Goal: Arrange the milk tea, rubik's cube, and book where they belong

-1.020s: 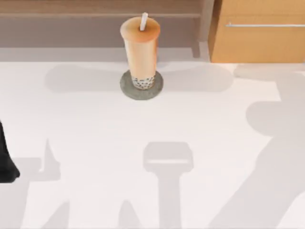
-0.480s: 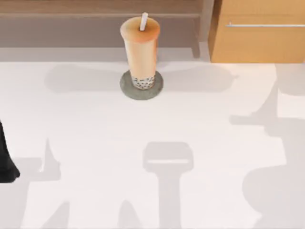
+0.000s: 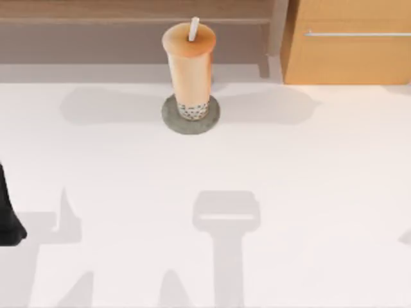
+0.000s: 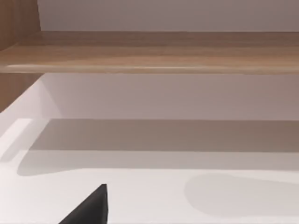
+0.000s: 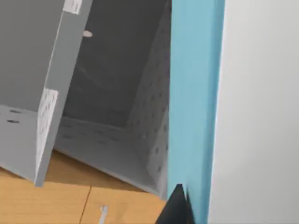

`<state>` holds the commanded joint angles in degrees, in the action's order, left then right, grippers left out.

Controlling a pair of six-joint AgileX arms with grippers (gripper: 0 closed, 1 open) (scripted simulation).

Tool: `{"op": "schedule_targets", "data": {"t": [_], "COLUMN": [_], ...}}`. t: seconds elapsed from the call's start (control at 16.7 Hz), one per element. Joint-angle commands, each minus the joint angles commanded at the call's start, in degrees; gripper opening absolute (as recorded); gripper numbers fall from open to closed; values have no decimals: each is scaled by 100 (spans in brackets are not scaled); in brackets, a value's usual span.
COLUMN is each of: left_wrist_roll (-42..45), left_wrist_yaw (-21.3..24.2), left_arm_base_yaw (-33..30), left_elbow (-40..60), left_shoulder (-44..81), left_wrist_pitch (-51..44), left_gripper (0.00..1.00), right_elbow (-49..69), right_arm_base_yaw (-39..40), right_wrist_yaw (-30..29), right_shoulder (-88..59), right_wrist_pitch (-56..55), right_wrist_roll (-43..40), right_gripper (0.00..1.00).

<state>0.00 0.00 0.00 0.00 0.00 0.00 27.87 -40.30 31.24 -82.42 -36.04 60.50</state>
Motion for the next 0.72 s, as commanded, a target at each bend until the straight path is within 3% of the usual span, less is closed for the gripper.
{"op": "schedule_targets", "data": {"t": [0.3, 0.72], "left_wrist_roll": [0, 0], "left_wrist_yaw": [0, 0], "left_arm_base_yaw": [0, 0], "left_elbow": [0, 0], "left_shoulder": [0, 0], "left_wrist_pitch": [0, 0], "left_gripper": [100, 100], "right_elbow": [-1590, -1769], "right_arm_base_yaw": [-143, -132], "right_wrist_yaw": [209, 259], "right_shoulder": [18, 15], "right_wrist_pitch": [-68, -62], "right_wrist_roll": [633, 721], "right_gripper": [0, 0]}}
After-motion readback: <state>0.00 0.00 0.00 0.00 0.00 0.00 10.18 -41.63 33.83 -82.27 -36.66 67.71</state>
